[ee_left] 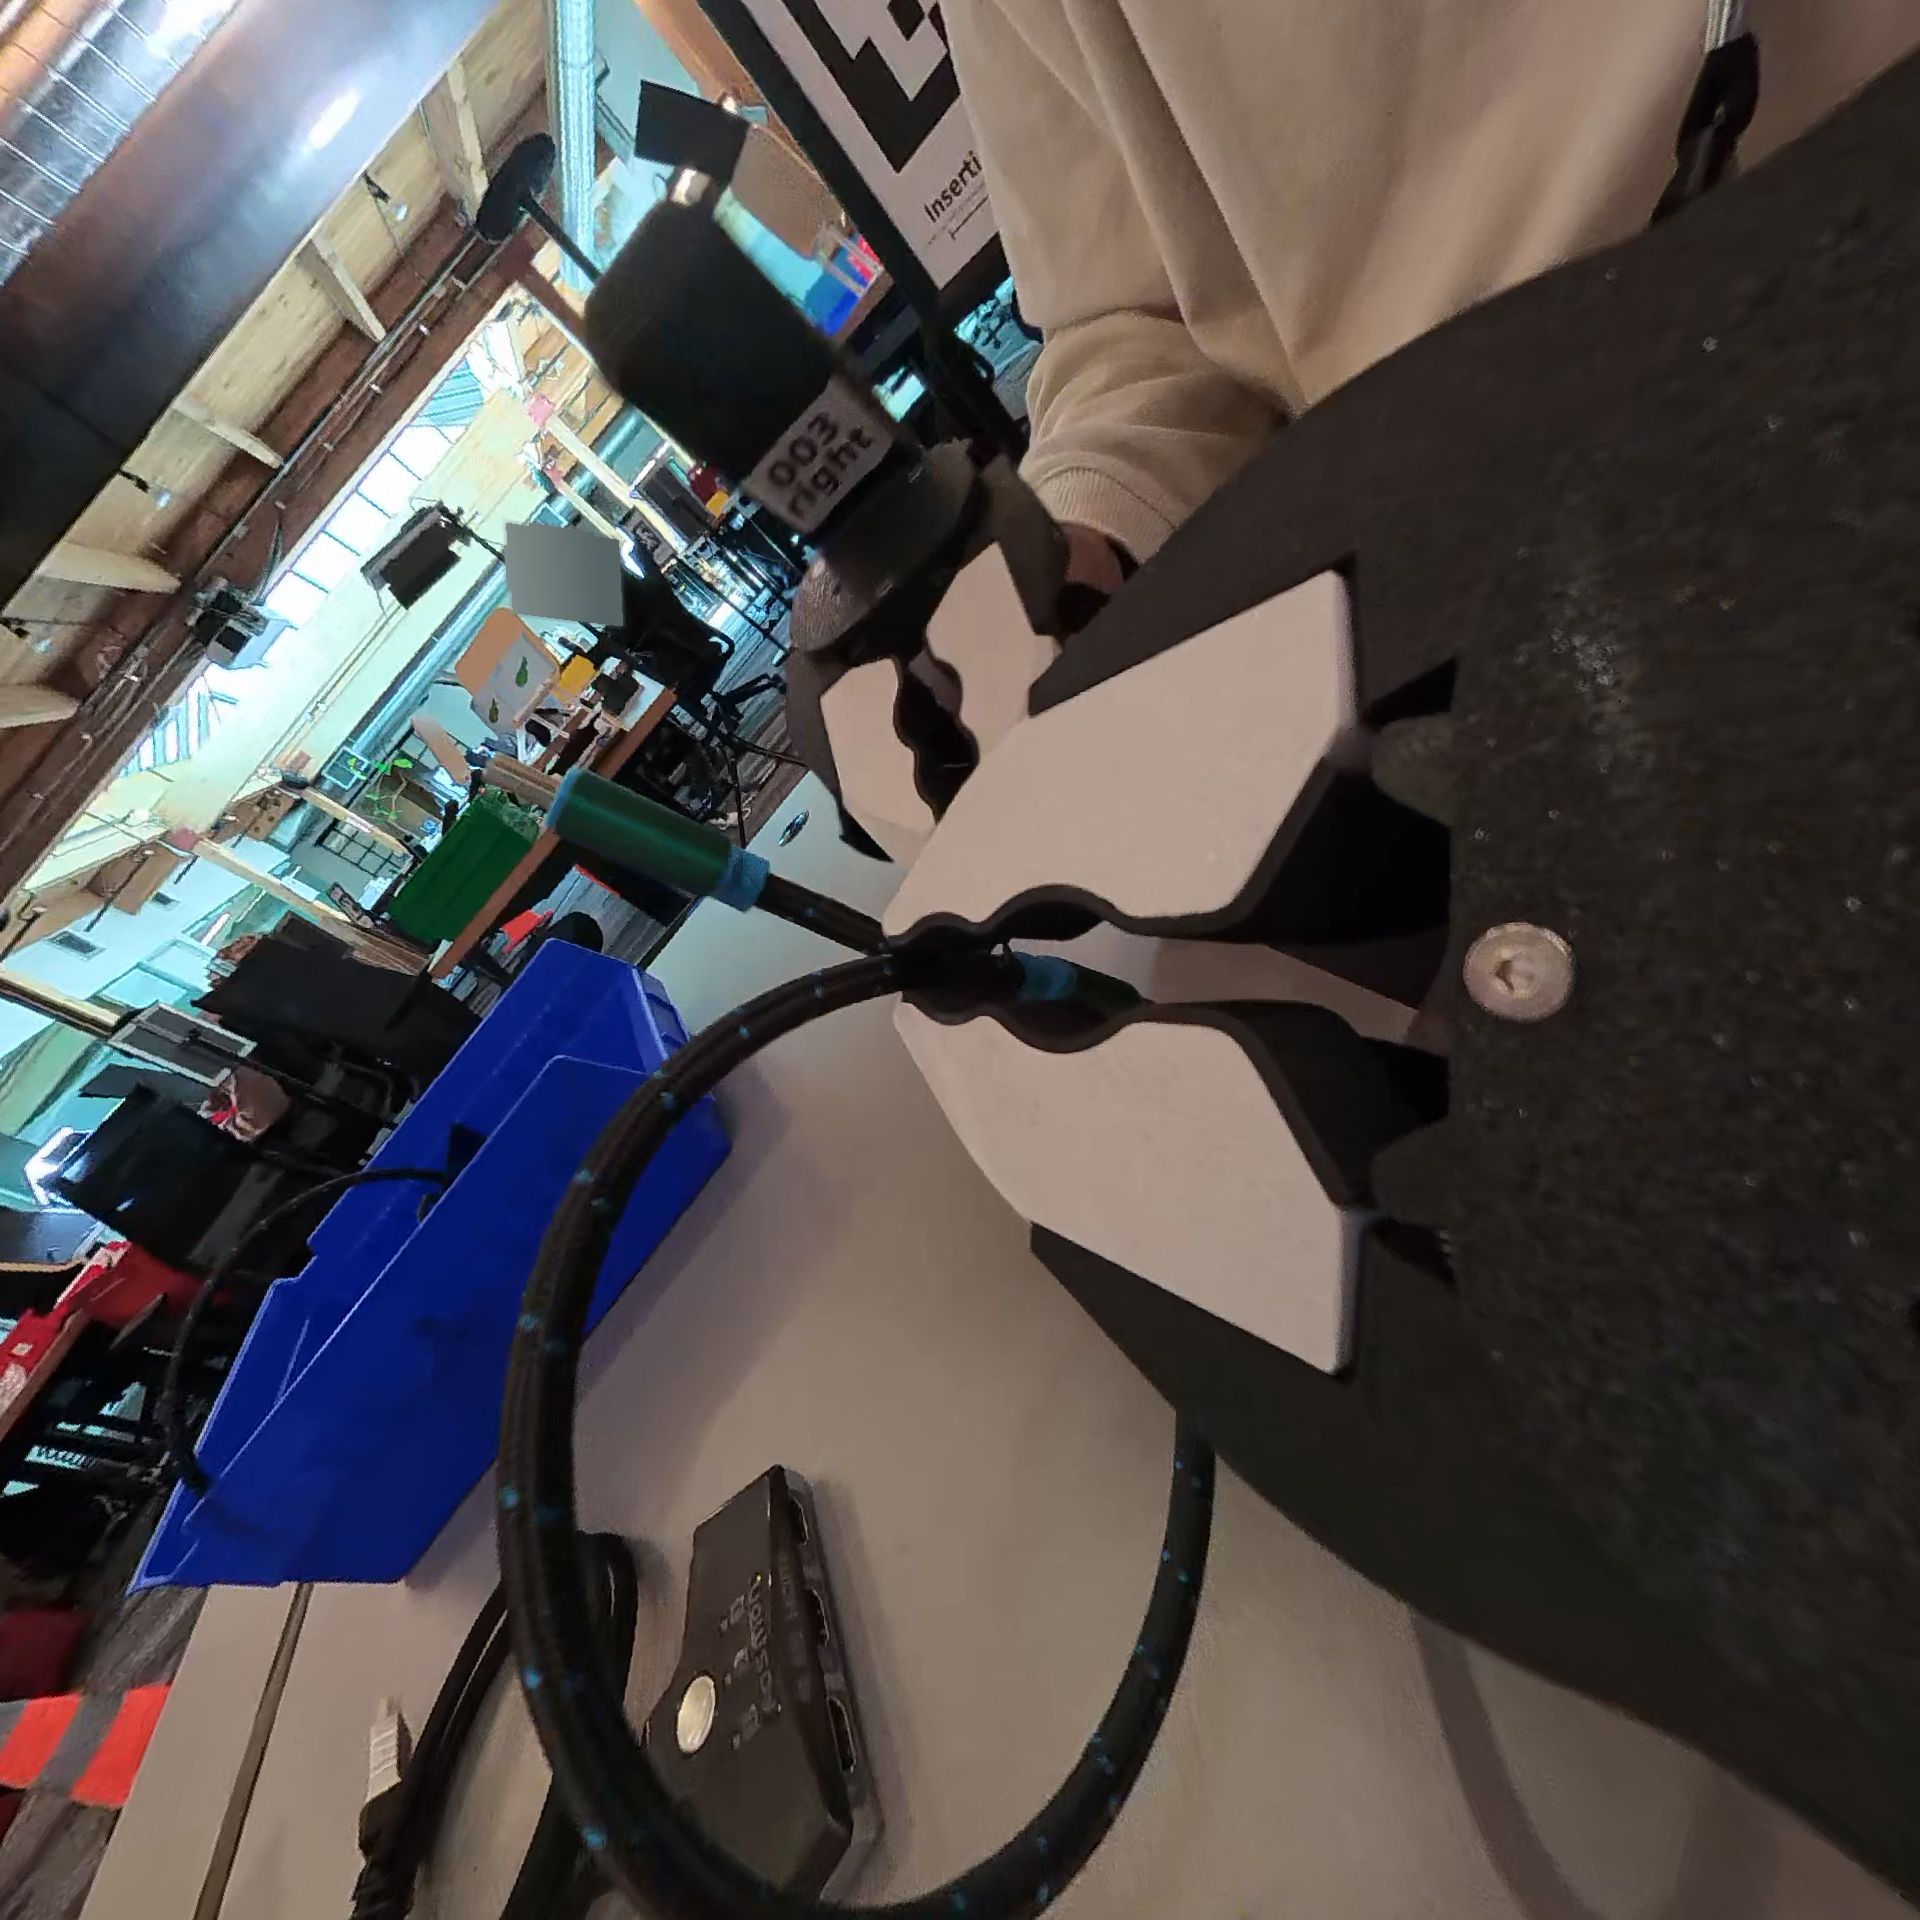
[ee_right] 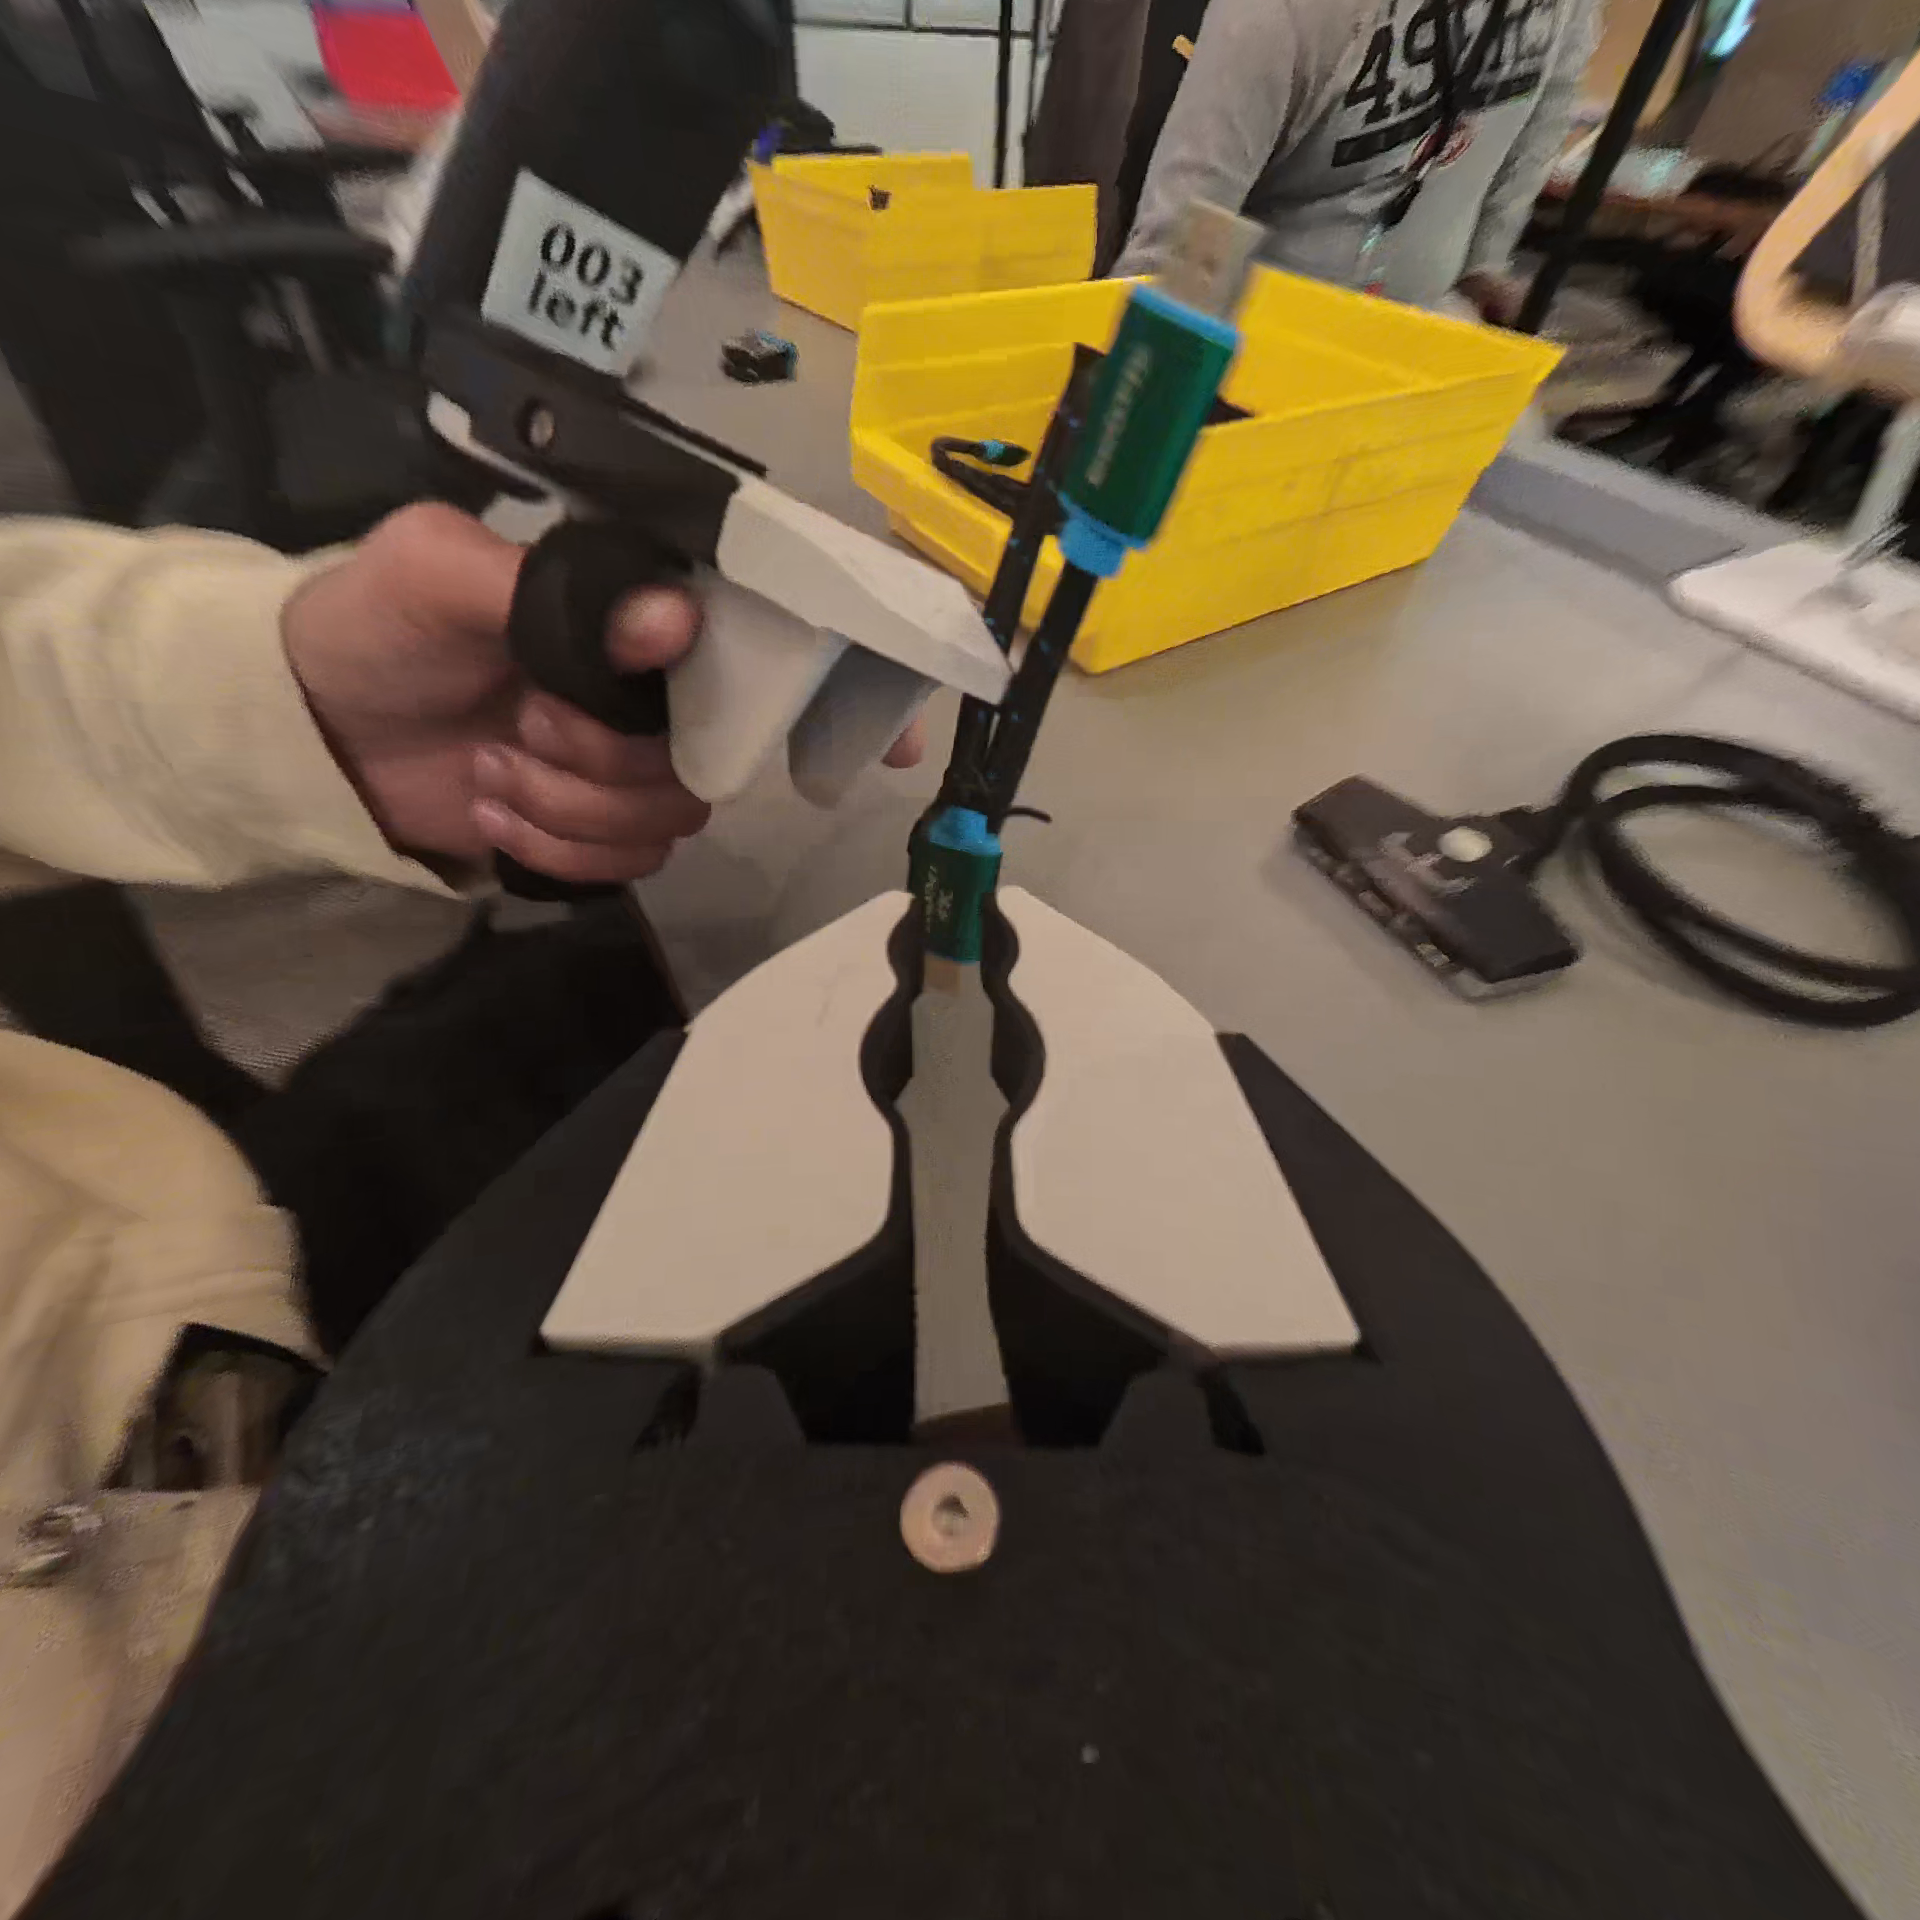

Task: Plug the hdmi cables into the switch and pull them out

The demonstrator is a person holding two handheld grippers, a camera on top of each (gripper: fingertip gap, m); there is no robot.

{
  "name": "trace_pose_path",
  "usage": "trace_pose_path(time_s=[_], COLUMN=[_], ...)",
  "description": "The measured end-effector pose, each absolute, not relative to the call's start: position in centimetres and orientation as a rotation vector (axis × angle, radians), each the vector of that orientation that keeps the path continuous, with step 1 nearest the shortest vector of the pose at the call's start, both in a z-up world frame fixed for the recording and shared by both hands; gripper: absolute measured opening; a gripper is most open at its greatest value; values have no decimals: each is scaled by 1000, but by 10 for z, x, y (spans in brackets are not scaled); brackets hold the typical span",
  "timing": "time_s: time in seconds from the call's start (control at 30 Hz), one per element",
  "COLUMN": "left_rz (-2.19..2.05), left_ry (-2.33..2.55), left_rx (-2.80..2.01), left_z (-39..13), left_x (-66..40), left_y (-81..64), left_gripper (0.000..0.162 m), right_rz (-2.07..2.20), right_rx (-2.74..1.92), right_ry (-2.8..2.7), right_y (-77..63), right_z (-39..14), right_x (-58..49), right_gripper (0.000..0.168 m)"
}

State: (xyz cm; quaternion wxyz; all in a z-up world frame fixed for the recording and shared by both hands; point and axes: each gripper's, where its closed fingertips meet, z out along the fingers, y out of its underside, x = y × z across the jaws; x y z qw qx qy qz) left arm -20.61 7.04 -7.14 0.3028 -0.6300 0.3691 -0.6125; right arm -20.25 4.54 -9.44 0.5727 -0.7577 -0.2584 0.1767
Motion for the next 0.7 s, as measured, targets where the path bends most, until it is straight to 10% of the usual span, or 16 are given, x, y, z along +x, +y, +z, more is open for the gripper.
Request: trace_pose_path(time_s=[0.23, 0.7], left_rz=[-1634, -1684], left_ry=[996, 1007], left_rx=[-1644, -1635], left_z=[-68, -67], left_x=[-206, -205], left_y=[64, 60], left_gripper=[5, 5], right_rz=[1213, 1430], right_rx=[-1793, -1706], right_ry=[-246, -196], right_y=[37, 33], right_z=[-91, -86], right_x=[-210, -214], right_gripper=[10, 2])
